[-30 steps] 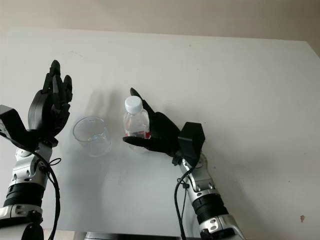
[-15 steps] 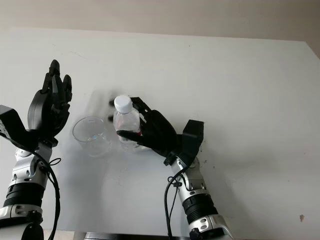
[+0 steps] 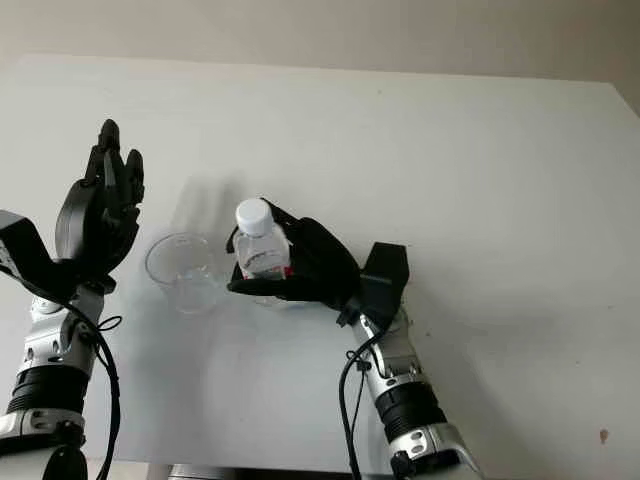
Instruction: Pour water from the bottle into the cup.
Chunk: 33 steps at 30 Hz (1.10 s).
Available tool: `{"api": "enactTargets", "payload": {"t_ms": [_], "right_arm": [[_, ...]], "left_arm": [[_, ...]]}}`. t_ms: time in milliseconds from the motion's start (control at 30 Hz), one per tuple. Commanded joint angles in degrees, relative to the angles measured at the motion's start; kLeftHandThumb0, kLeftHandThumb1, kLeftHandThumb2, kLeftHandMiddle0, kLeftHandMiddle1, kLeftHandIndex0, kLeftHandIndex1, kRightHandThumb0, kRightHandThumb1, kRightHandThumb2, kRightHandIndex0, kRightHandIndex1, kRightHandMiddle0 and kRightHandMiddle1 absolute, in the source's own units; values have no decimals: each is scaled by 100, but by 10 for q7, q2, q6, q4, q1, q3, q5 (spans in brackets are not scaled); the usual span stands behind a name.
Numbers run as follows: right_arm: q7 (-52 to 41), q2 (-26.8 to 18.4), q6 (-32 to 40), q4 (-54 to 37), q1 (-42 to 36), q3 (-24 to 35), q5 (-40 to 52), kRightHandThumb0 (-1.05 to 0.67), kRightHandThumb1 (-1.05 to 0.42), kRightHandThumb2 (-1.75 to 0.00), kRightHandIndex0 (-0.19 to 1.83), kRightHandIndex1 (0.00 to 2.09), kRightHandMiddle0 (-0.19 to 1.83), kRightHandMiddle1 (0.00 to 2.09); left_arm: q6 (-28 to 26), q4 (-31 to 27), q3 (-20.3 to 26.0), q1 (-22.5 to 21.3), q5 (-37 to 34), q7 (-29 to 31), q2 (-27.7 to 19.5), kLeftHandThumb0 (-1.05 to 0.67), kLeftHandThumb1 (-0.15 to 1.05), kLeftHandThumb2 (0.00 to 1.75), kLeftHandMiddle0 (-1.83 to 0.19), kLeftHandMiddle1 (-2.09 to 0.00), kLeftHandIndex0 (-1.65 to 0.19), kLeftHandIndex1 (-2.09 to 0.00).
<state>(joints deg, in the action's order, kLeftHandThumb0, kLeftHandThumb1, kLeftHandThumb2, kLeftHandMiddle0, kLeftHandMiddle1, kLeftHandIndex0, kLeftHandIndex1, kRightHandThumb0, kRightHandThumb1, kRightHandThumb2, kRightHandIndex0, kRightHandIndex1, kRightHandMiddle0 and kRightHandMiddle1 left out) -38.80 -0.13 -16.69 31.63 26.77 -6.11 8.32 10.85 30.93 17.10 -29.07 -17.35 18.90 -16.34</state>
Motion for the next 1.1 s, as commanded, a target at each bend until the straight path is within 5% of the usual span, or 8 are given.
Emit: {"api": "enactTargets", "payload": {"t_ms": [0,267,533,600,733,1067], "right_arm": [[8,-6,-13,0,-3,-4,-12,-43,-102,-6,164,209,160,209],[144,-8,-57,5,28,18,-69,-37,-105,-14,183,209,183,209],[338,-60,-111,114,187,1,-222,-19,-105,-29,182,209,182,209],[375,-75,-125,158,225,-12,-258,-16,-105,-25,165,209,169,209],[428,-93,-136,232,286,-36,-306,-12,-105,-19,126,209,112,209],[565,-120,-132,315,378,-143,-453,-12,-103,-16,112,209,66,209]], "left_arm": [[2,-3,3,-6,-2,0,-2,-75,105,69,19,0,19,0],[-1,-4,3,-7,-2,1,-5,-75,105,68,19,0,19,0],[4,3,0,-12,1,-7,3,-76,105,69,19,0,19,0],[5,3,-1,-12,2,-7,4,-76,105,69,19,0,19,0],[8,8,1,-14,0,-7,5,-76,105,70,19,0,19,0],[9,12,1,-17,-2,-7,6,-75,105,71,19,0,19,0]]}}
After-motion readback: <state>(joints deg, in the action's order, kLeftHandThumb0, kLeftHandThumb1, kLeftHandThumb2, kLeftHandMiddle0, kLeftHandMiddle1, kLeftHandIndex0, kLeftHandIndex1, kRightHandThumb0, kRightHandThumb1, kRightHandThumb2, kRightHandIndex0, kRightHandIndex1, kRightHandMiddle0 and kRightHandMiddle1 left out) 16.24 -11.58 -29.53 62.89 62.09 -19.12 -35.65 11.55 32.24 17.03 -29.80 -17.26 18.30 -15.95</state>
